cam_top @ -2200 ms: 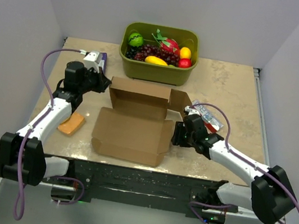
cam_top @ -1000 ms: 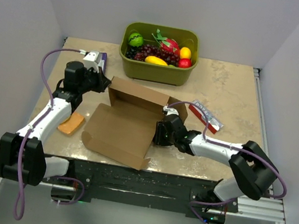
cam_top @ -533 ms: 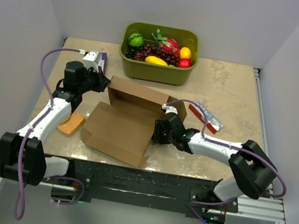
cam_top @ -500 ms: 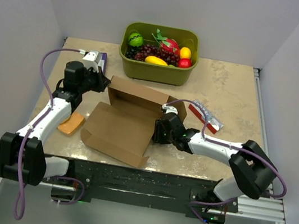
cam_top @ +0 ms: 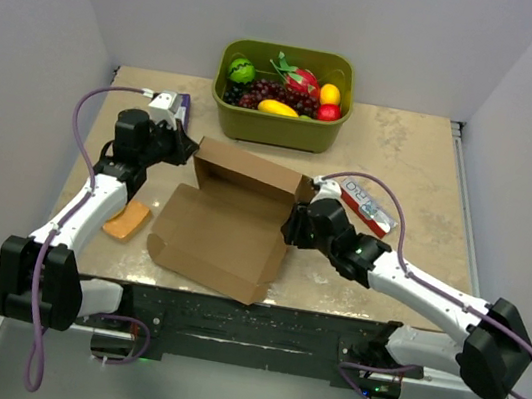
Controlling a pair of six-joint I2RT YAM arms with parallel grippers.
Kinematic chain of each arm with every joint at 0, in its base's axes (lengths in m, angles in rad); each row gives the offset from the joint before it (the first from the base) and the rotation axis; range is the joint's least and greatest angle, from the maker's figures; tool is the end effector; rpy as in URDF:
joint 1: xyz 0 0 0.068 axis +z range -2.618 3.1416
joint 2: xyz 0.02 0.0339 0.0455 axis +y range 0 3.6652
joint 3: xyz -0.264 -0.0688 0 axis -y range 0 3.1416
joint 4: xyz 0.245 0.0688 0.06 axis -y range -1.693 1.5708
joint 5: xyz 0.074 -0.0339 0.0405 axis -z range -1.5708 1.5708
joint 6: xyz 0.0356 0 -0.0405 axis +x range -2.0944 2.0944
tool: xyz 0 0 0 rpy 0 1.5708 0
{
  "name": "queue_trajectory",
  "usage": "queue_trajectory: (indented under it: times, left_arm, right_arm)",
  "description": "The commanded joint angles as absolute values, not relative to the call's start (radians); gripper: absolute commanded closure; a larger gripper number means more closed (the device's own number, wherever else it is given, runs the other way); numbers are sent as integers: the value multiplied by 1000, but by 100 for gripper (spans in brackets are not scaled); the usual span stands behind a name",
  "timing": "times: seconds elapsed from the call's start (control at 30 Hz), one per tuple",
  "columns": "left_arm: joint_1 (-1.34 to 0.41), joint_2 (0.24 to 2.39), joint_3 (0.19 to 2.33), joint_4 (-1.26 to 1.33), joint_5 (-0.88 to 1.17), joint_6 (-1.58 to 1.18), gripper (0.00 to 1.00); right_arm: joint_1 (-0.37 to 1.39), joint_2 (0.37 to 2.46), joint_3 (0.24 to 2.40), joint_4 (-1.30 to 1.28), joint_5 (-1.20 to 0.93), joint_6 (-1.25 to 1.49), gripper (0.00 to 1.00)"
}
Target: Fold the paper box
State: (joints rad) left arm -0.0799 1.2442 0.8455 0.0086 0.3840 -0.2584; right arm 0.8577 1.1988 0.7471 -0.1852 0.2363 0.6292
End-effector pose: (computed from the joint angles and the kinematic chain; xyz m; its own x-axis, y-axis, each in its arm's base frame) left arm 0.2814 -0.0359 0.2830 -0.4737 -0.1998 -0.8578 0.3086 0.8746 -0.3741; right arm 0.1751 0.1897 0.2419 -0.6748 0.0944 -0.7319 -0.2660 0.8940 0.3606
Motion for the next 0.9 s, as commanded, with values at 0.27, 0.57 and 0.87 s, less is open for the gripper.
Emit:
queue_trajectory:
  times: [0.27, 0.57, 0.87]
  left_arm:
    - [-84, 1247, 830, -54, 408, -247, 94]
    - [-86, 1244, 828, -54, 407, -247, 94]
    - [-86, 1239, 825, -58, 399, -244, 94]
  right_arm:
    - [867, 1408, 700, -116, 92, 693, 70]
    - [865, 1471, 652, -135, 218, 696, 72]
    - [867, 1330, 696, -230, 285, 621, 54]
